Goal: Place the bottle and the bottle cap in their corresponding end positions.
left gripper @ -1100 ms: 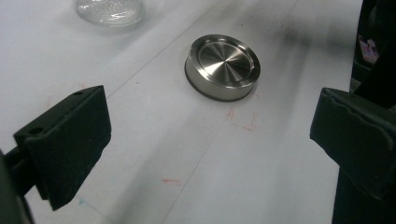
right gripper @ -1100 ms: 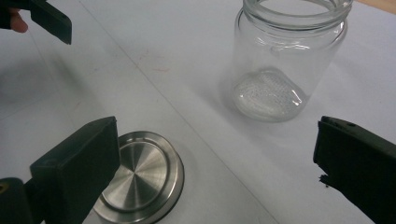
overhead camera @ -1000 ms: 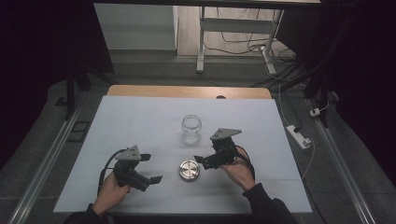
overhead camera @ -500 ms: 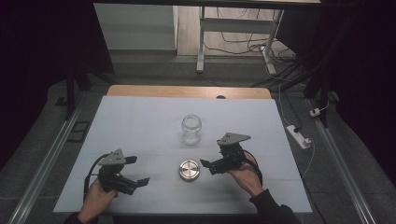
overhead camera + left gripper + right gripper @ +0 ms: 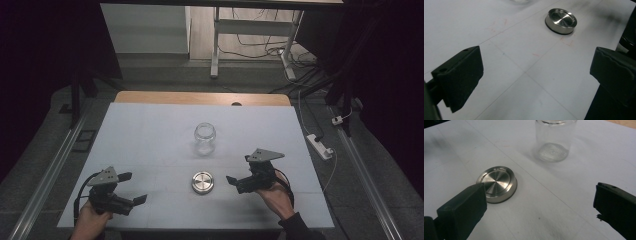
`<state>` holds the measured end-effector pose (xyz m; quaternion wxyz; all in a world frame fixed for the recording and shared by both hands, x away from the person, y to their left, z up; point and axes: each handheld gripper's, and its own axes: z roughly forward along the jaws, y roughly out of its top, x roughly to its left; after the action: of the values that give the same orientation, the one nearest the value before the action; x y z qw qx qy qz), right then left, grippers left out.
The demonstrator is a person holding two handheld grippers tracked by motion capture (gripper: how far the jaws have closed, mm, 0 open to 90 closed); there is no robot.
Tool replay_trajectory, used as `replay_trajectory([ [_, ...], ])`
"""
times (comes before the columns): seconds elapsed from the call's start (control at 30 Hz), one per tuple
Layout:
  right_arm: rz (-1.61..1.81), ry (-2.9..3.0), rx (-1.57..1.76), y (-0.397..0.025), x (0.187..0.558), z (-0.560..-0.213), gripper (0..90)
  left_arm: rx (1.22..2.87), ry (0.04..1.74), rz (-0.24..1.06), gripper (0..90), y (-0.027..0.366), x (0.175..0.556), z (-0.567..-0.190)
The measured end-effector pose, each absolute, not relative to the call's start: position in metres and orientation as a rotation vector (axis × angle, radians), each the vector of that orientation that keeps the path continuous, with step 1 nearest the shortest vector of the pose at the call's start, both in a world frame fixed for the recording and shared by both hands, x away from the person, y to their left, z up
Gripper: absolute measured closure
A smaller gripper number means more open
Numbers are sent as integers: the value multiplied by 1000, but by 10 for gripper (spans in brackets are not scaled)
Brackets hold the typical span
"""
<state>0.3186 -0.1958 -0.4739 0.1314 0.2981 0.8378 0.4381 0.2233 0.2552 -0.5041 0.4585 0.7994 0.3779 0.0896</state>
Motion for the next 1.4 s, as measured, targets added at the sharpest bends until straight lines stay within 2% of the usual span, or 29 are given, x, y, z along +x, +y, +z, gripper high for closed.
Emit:
replay_trajectory([
  [0.9, 1208, 2268, 1086, -279, 278, -482, 0, 1865, 1115, 294, 0, 302, 187, -514],
  [1.4, 1108, 2268, 1173, -300, 257, -493, 0, 1896, 1180, 310, 0, 309, 181, -523],
])
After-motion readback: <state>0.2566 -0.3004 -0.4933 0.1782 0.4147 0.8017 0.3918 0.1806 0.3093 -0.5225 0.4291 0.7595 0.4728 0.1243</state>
